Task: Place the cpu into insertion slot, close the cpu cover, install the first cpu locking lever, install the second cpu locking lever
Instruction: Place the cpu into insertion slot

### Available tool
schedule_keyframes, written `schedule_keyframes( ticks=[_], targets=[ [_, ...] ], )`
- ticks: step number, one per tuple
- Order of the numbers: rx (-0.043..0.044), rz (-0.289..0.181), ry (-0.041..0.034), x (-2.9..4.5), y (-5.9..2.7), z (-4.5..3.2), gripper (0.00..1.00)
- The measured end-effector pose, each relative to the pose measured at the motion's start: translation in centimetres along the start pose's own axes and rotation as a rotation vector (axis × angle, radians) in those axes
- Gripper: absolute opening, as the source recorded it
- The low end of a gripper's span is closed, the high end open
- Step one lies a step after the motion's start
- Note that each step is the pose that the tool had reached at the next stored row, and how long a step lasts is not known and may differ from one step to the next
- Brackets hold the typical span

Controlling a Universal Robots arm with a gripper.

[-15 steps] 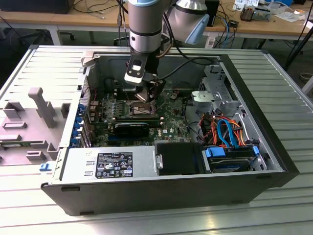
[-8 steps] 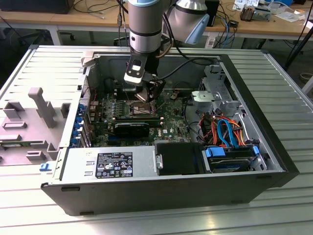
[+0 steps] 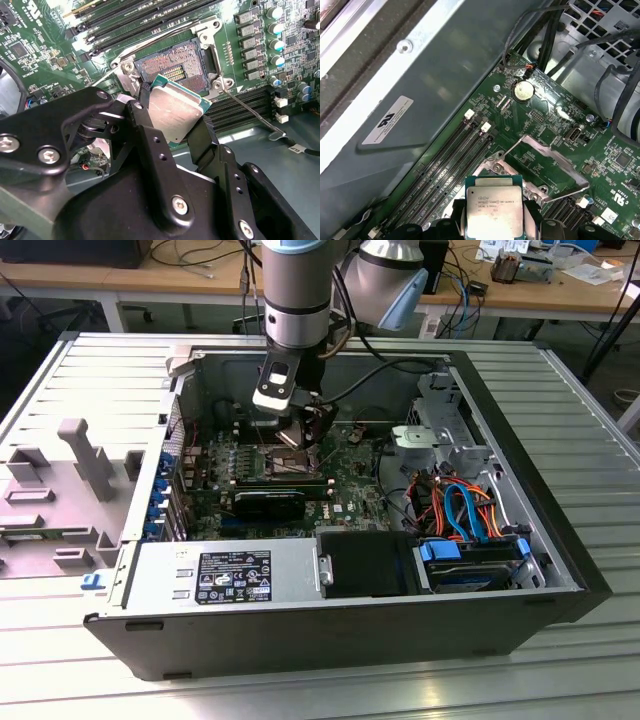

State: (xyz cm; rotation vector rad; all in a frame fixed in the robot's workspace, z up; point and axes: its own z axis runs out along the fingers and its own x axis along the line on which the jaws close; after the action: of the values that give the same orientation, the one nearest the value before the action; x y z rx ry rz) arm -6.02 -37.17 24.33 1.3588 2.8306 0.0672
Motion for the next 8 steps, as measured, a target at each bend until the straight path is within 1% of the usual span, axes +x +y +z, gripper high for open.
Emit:
schedule_keyframes(
  ticks=[8],
  targets=[
    [-0.0003,0.014,-0.0005,0.00,0.00,0.03,0.55]
  ],
)
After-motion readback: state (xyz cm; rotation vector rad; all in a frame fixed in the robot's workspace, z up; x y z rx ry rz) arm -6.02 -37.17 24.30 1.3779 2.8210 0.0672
